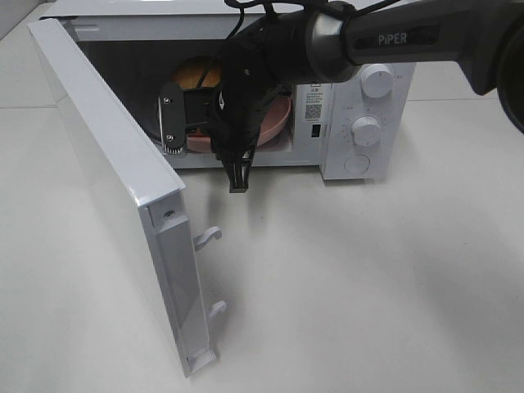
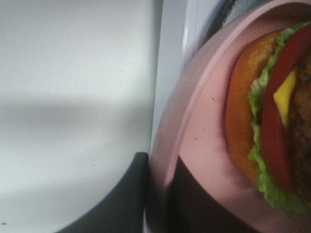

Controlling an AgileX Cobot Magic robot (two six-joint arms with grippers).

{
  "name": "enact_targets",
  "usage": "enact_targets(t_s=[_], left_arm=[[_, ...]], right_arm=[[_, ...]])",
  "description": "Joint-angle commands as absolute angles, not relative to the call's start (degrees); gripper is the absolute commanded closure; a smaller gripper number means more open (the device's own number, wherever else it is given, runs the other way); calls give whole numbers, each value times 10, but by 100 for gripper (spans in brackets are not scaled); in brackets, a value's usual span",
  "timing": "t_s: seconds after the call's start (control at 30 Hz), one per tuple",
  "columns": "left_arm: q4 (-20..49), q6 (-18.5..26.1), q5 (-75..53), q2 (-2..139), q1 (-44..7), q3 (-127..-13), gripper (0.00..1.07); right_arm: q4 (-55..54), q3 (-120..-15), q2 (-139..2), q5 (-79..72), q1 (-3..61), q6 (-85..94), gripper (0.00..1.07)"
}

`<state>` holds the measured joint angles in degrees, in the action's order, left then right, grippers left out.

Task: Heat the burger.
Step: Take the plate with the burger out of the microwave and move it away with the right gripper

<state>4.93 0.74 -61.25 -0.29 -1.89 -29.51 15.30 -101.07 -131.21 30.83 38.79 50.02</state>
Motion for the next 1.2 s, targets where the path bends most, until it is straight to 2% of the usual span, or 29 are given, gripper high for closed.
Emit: enact_targets(t_s=[0.03, 0.7, 1.2], left_arm=[[50, 5, -611, -10, -17, -295, 7], [50, 5, -611, -10, -17, -295, 7], [50, 5, -611, -10, -17, -295, 7]], right_arm=[[138, -1012, -1302, 352, 389, 506, 107], [139, -1001, -1255, 351, 400, 521, 107], [146, -873, -1175, 238, 398, 557, 107]])
